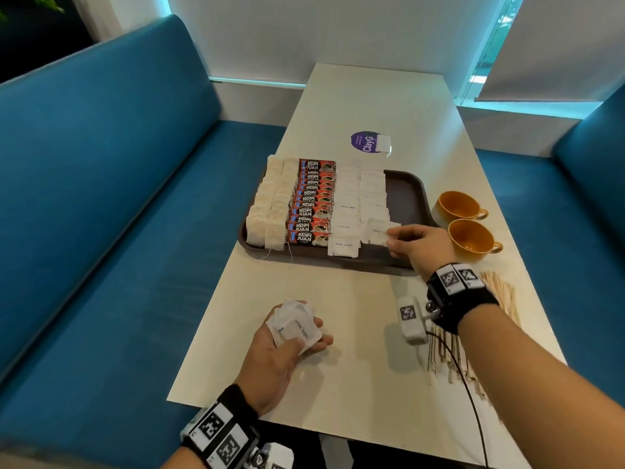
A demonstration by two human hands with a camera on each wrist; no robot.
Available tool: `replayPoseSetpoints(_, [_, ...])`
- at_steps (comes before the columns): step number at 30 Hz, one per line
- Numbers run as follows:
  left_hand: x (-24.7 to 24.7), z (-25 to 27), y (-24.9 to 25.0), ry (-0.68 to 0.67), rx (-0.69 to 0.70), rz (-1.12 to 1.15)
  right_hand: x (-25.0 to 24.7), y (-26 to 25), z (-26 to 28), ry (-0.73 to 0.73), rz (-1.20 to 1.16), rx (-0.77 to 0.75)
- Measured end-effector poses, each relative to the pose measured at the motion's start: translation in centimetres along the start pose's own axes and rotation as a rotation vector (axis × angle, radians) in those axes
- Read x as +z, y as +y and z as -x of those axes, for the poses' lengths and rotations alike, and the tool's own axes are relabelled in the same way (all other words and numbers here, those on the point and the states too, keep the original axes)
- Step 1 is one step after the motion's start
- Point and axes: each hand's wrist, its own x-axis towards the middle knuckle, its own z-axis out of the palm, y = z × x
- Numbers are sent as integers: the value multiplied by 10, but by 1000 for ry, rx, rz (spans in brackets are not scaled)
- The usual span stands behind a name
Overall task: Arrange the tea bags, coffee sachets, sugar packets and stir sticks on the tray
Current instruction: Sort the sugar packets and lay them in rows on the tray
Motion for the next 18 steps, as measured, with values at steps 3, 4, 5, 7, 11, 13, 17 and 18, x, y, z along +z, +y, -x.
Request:
replayPoseSetpoints(3, [-3,0,-3,-14,-12,8,2,-2,-17,-21,128,28])
replayPoseSetpoints(4, [-4,0,-3,-17,-15,9,3,-2,-21,-32,179,37])
replayPoseSetpoints(5, [-4,0,-3,-17,-17,10,3,-2,-24,-45,239,48])
replayPoseSetpoints(7, [-4,0,-3,-16,-20,12,5,-1,-30,-72,344,52])
replayPoseSetpoints(11, [-2,0,-2,-11,-17,13,7,-1,-39,-93,441,36])
replayPoseSetpoints(13, [-1,0,-1,-16,-8,1,9,-2,-41,-106,471,19])
replayPoseSetpoints(17, [4,3,5,-25,-2,-11,5,-2,-38,-86,456,-11])
replayPoseSetpoints(18, [4,3,6,-23,-2,-13,3,-4,-33,-67,433,-19])
